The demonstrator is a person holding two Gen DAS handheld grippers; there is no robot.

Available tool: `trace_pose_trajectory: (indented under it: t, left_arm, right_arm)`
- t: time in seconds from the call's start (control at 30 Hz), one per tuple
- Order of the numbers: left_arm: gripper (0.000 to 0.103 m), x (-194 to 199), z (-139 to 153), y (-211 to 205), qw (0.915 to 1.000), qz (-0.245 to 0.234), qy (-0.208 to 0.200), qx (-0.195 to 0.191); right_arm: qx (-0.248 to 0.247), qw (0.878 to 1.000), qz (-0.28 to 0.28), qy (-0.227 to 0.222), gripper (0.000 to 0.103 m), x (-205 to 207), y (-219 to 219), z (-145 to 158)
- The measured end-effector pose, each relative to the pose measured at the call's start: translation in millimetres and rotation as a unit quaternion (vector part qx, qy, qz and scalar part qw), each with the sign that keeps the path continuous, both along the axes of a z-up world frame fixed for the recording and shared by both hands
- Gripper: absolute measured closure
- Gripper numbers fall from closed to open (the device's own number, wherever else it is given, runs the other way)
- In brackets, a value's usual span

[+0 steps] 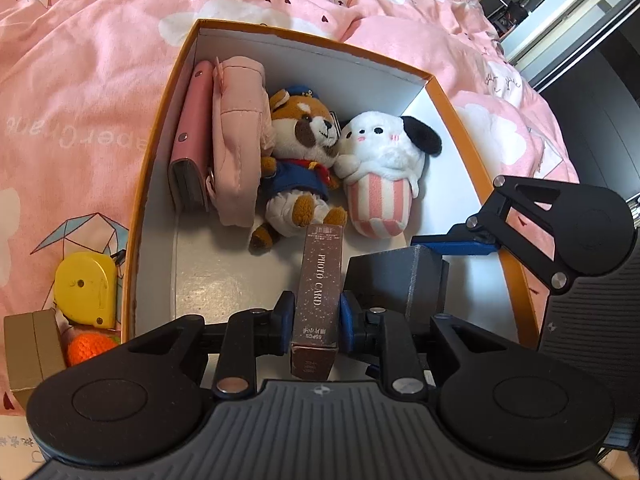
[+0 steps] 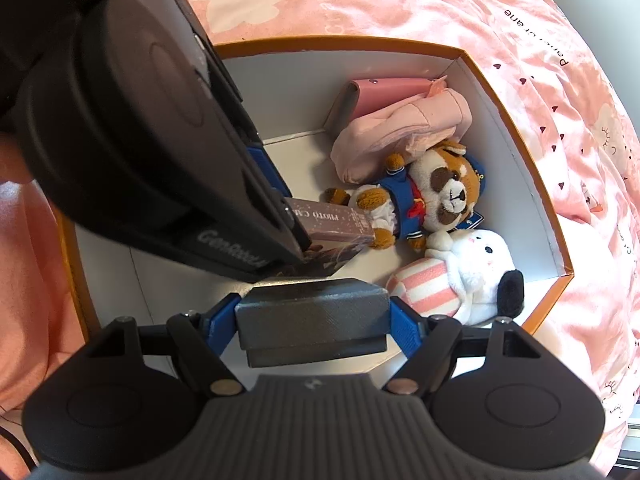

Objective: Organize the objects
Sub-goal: 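Carry both boxes over the orange box and lower them inside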

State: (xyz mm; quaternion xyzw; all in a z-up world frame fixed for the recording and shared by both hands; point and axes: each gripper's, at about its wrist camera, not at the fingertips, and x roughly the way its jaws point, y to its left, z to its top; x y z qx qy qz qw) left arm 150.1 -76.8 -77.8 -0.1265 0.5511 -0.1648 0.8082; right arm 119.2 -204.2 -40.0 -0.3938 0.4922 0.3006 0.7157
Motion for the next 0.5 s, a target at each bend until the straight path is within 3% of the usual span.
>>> trace_pose_trajectory:
  t: [0.1,0.5]
  left_arm:
    - [0.072,-2.0,5.4,1.1,0.9999,-0.007,-0.011,0.005]
    - [0.073,-4.7,32.9,20.4,0.9980,-0.038,-0.049,0.008]
  right_arm:
    - [0.002,1.000,-0.002,-0.001,0.025,-0.4,-1.0,0.7]
    - [0.023,1.000,-0.003,-0.008,0.025,-1.9,-10.4,9.6]
